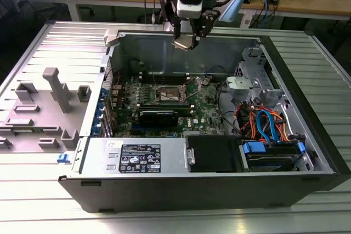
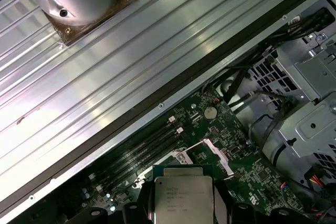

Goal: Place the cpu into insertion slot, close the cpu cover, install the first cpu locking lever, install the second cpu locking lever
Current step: 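Place the cpu into insertion slot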

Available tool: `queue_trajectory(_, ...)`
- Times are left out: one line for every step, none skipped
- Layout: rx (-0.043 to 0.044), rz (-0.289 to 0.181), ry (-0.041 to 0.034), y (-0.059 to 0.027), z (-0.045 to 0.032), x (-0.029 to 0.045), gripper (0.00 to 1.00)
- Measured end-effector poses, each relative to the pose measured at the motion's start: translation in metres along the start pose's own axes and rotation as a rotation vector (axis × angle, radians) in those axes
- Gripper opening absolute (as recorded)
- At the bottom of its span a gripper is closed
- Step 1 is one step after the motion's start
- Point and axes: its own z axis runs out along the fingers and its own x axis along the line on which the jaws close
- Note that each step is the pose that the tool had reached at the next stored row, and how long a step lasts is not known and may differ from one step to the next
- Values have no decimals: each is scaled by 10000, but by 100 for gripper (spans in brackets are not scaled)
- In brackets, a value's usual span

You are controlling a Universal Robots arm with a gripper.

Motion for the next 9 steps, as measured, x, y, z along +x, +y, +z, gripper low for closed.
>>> queue_trajectory(0,8,-1,0,0,0,55)
queue_trajectory(0,25,-3,0,0,0,55)
queue_trajectory(-1,64,-6,0,0,0,55)
queue_trajectory(-2,143,-13,-1,1,0,55)
queue_trajectory(-5,227,-20,-1,2,0,55)
queue_trajectory(-7,330,-29,-1,4,0,55)
queue_trajectory(-9,429,-37,-1,4,-1,55)
queue_trajectory(-10,520,-46,-1,5,-1,55)
queue_trajectory(-12,620,-54,-1,6,-1,55)
